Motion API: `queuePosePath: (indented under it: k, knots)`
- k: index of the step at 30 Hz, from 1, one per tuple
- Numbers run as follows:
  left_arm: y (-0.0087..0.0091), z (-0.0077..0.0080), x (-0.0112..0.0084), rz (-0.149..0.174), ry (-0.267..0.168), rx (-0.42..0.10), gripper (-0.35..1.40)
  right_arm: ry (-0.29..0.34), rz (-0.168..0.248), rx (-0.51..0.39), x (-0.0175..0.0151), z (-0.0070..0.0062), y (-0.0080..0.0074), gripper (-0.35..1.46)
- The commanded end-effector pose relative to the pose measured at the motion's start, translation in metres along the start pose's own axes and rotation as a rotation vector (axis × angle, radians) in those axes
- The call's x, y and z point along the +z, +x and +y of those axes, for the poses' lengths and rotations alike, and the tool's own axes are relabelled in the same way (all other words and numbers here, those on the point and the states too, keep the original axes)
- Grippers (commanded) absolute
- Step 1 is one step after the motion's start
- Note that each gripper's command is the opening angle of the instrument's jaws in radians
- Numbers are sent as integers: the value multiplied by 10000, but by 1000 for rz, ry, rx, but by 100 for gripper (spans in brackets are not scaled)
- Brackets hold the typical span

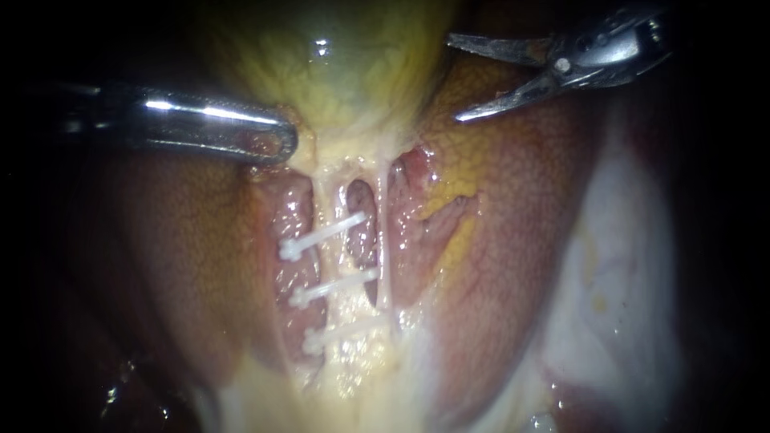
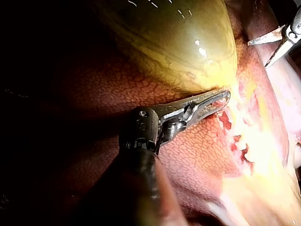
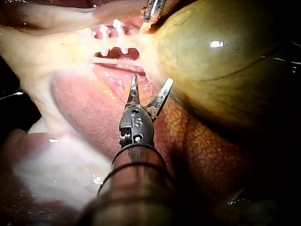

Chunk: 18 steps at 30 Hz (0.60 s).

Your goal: Go to the cutting position left tube

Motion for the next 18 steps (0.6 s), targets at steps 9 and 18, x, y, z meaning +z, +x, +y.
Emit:
queuePosePath:
  k: [9,18]
  knots:
    - [-1,-1,-3,1,2,-1,-35,3,3,1,1,-1,1,136]
    - [-25,-10,-39,4,4,-15,-35,7,7,1,1,-1,2,136]
